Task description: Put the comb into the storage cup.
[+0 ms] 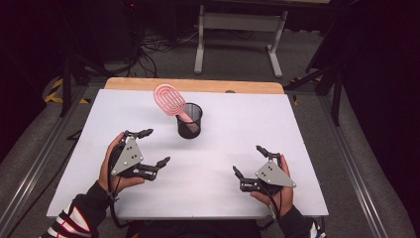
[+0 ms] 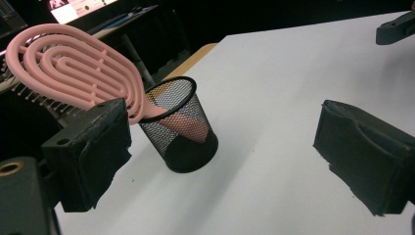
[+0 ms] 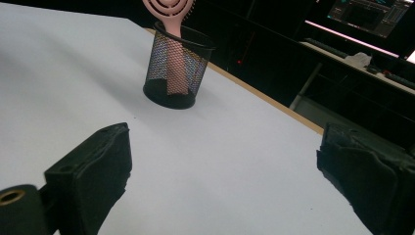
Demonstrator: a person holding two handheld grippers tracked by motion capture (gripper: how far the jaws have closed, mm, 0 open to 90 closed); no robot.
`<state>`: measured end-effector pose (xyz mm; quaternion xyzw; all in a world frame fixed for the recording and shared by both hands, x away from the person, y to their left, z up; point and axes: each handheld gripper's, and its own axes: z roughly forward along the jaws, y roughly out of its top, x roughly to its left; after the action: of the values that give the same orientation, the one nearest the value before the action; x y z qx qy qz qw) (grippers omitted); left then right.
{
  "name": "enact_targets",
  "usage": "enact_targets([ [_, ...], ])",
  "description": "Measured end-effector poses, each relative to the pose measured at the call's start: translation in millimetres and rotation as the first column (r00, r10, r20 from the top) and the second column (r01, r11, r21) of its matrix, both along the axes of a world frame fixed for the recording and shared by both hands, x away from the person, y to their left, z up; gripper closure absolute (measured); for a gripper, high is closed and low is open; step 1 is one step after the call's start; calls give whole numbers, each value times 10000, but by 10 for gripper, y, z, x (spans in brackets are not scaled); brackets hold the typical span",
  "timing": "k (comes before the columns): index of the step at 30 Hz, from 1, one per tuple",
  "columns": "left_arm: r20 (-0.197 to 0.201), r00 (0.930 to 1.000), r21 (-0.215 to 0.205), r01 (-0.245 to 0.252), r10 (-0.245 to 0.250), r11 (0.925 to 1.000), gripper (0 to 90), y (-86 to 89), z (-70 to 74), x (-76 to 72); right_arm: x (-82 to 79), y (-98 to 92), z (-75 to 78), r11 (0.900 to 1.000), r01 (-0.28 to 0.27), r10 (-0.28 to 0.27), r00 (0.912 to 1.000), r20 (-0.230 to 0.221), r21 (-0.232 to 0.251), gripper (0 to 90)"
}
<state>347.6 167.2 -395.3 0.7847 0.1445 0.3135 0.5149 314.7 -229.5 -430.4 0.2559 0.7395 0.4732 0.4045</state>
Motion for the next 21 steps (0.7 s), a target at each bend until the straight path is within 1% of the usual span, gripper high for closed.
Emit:
enact_targets([
  [3,-30,10000,61,39,-38,10000,77,10,-33,-19,-3,0,0,10000,-11,11,10000,18,-23,66],
  [5,82,10000,209,40,-42,9998,77,25,-52,-36,-2,-2,1,10000,4,-4,10000,18,-5,66],
  [7,-19,10000,120,73,-73,9999,77,47,-82,-46,0,-5,0,10000,19,-19,10000,23,7,66],
  [9,-20,10000,276,32,-31,9996,77,60,-116,-54,0,-7,-1,10000,31,-31,10000,21,1,66],
  [11,-77,9999,275,86,-84,9996,77,69,-147,-64,-1,-11,1,10000,46,-46,10000,37,7,66],
  [13,-10,10000,359,7,-7,9994,77,85,-166,-78,0,-13,2,10000,56,-56,10000,38,12,65],
  [15,-130,9999,163,67,-65,9998,77,112,-191,-93,1,-15,0,10000,66,-66,10000,43,-6,63],
  [19,-215,9997,151,-109,112,9998,77,172,-253,-113,9,-29,-4,9999,102,-102,9999,1,1,62],
  [21,-327,9993,106,-197,201,9997,77,217,-276,-121,7,-38,-1,9999,127,-127,9999,8,21,62],
])
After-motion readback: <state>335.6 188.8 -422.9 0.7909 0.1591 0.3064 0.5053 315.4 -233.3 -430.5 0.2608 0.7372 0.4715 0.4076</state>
